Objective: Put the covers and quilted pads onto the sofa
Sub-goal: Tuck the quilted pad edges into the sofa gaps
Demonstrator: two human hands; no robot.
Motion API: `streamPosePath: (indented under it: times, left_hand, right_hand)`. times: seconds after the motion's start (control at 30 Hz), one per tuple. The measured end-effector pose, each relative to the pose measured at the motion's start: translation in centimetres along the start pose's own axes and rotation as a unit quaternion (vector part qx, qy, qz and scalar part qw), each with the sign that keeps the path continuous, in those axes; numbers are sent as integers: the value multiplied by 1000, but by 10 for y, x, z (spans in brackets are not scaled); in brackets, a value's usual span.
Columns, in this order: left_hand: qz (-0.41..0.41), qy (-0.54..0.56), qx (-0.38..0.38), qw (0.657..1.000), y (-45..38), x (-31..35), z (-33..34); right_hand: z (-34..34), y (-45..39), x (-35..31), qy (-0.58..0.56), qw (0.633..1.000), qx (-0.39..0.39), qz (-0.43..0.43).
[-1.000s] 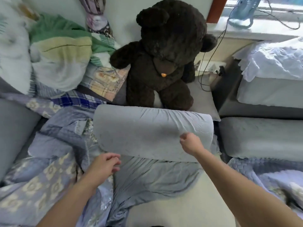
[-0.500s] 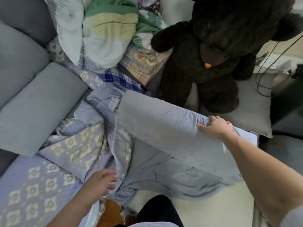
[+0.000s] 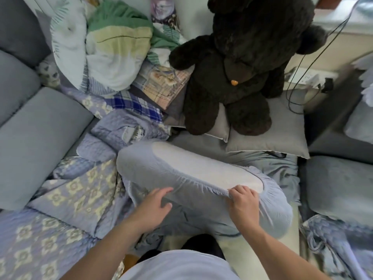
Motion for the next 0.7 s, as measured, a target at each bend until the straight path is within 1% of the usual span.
streamPosePath:
  times: [0.07,0.1,0.2,0.27,0.33,0.37,0.4,0.43,0.53,0.57,0.6,0.7]
  left_hand:
    - [4,-50,-27,998,-5,-1,12]
    - [-7,-57,-20,998,-7,-5,15]
    - [-24,-41,56,997,-1,-14,14]
    - [16,-59,112,992,13,-4,10]
    - [98,-129,155,975,27,23,6]
    - [140,-165,165,962,30,39,5]
    - [167,-197,163,952,27,51,6]
    - [177,-224,149,947,19,59,7]
    - [152,-282,69,945,-13,60,20]
    - [156,-306,57,938,-20,60,26]
    - [174,-325,66,927,-23,62,32]
    - [250,-334,130,899,-21,78,43]
  right_hand:
    - [-2,0,-3,-13,1000,-2,-7]
    - [-5,-1,-4,-19,1000,-2,-10]
    - [-10,0,-5,-34,999,3,-37]
    - [-18,8,-3,-32,998,10,-49]
    - [-25,19,-2,-25,998,13,-59]
    - [-28,26,-1,-22,998,13,-61]
    - [-31,33,0,-21,998,12,-63]
    - [-32,40,1,-20,998,7,-64]
    - [-33,61,12,-30,998,-14,-47]
    - [-32,68,16,-35,999,-18,-37]
    - [-30,74,20,-37,999,-24,-27]
    - [-23,91,21,-39,999,-33,-10]
Point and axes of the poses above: each hand's wrist, its own y-axis away from the middle knuckle, its own z-axis out of the palm, x = y × z, the point moved 9 cm from there along -y, towards the middle knuckle, and after that the axes turned 10 degrees about -z, right-handed, at the moved point
